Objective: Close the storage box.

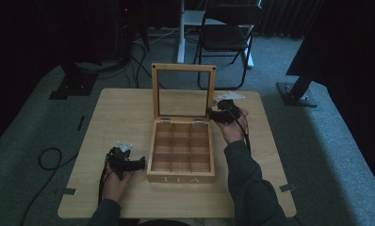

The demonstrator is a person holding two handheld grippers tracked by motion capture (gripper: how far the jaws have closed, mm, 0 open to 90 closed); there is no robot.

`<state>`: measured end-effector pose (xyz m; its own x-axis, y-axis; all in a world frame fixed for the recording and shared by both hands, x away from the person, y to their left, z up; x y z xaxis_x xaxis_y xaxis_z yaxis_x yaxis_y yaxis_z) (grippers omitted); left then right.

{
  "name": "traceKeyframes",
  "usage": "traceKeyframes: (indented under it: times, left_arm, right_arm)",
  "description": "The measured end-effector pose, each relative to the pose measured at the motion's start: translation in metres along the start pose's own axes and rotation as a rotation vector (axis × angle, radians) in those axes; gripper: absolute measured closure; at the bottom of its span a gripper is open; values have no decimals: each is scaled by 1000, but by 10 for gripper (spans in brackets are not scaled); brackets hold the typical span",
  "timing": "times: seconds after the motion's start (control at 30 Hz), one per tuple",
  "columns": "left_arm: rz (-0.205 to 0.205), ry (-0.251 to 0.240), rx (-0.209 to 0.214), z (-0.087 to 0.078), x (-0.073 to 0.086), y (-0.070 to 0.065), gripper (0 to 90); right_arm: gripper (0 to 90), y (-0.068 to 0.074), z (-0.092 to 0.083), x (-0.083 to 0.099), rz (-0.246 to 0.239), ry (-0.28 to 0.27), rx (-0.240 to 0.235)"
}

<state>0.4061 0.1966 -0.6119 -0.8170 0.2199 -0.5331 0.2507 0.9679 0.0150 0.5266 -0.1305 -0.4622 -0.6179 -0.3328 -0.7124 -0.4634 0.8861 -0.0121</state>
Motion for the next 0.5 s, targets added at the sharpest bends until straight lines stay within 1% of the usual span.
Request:
traceKeyframes:
  times: [0.13, 0.23, 0.27, 0.3, 0.37, 0.4, 0.5]
  left_arm:
    - [-3, -1, -1, 0, 0, 0, 16]
    - [-3, -1, -1, 0, 0, 0, 16]
    - [-4, -1, -1, 0, 0, 0, 17]
    - [-4, -1, -1, 0, 1, 0, 17]
    - [-3, 0, -1, 0, 1, 0, 16]
    - [-3, 0, -2, 0, 1, 0, 17]
    - [-3, 0, -2, 0, 1, 0, 17]
  right_arm:
    - [427, -1, -1, -4, 2, -12, -1]
    - [373, -3, -1, -6, -6, 5, -12]
    - [370, -3, 0, -6, -9, 9, -16]
    - [366, -4, 0, -7, -15, 12, -9]
    - [366, -6, -1, -9, -13, 14, -4]
    - [374, -7, -1, -12, -14, 2, -8]
    - [400, -11, 1, -15, -18, 7, 8]
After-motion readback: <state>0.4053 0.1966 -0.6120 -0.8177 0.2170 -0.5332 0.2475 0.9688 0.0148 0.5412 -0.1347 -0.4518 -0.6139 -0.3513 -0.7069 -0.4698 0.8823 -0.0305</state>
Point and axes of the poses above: each handheld gripper's, and its own axes: z roughly forward along the jaws, x roughly out of its underside, y roughly to its left, the point moved 9 cm from there along z, roughly forward along the jaws, and after that the axes turned 11 degrees about y, right-handed, at the moved point
